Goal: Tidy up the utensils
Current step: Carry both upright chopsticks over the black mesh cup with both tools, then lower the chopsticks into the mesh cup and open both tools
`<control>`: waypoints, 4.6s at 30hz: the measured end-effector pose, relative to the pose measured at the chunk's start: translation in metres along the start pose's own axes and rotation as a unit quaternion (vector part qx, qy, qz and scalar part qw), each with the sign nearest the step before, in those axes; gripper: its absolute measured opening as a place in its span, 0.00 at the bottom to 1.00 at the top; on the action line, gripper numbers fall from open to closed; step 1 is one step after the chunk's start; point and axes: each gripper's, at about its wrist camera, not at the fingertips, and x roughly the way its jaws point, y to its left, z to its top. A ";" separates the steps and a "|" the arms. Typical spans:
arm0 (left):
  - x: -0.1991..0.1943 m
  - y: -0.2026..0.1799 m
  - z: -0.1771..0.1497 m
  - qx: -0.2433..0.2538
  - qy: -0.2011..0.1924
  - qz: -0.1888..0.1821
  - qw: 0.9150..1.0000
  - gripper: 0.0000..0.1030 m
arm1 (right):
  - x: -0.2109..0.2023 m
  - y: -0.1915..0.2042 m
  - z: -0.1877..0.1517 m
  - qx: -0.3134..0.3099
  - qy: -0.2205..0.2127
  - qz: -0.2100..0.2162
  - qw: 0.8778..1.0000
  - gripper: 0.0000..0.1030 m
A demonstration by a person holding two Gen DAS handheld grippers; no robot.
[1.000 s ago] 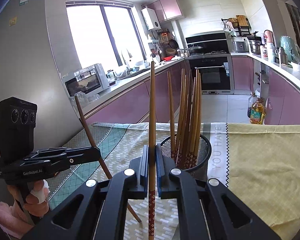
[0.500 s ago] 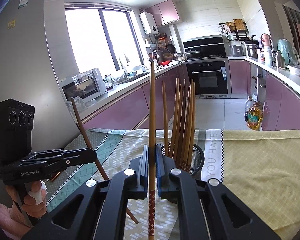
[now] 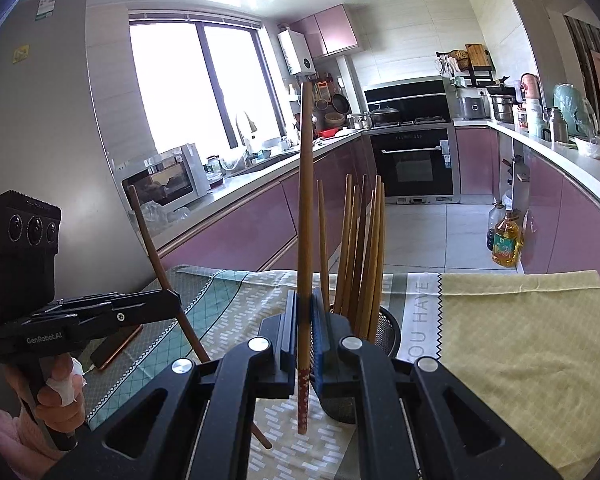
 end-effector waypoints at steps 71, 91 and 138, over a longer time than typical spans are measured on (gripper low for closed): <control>0.045 -0.027 0.056 0.042 0.005 0.019 0.999 0.07 | 0.020 -0.012 0.022 -0.008 -0.005 -0.028 1.000 0.06; 0.057 -0.031 0.054 0.047 0.028 0.024 0.998 0.07 | 0.029 -0.013 0.014 -0.013 0.011 -0.031 0.999 0.06; 0.100 -0.017 0.052 0.033 0.054 0.034 0.997 0.07 | 0.053 -0.023 0.004 0.005 0.052 -0.024 0.998 0.06</control>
